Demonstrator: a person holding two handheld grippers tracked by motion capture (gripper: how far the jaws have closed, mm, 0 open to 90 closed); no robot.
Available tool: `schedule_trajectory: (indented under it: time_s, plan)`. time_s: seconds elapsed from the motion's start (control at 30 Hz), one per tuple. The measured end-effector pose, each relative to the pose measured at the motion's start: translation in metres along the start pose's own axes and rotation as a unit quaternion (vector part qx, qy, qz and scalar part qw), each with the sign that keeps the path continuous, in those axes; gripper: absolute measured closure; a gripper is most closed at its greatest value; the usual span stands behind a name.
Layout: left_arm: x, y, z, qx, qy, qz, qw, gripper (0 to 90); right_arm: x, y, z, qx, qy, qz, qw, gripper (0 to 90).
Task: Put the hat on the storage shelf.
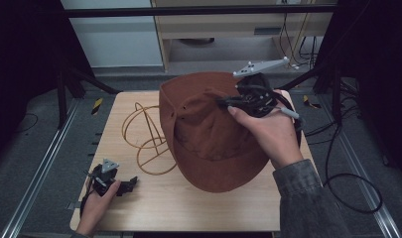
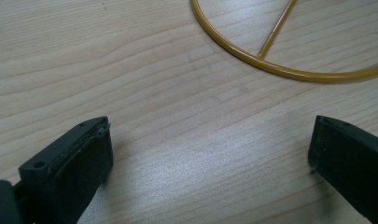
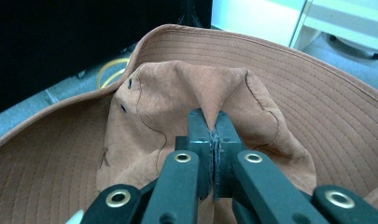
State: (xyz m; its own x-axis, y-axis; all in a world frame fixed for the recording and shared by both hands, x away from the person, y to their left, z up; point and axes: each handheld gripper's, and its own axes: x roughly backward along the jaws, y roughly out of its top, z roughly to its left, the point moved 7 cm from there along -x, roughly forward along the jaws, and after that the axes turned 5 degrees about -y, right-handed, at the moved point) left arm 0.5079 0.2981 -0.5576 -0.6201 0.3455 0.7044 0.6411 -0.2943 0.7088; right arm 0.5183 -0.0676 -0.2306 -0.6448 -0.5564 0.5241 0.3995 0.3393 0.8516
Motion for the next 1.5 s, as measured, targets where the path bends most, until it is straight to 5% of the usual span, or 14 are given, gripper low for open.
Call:
schedule_trajectory:
  time_s: [0.83, 1.5]
  plan:
    - [0.000, 0.000, 0.000, 0.001, 0.000, 0.000, 1.0000, 0.0, -0.055, 0.053, 0.041, 0.001, 0.026, -0.025, 0.9993, 89.1]
    - [0.000, 0.000, 0.000, 0.000, 0.000, 0.001, 1.0000, 0.0, -0.094, 0.067, 0.063, 0.005, 0.043, -0.021, 0.9988, 89.0]
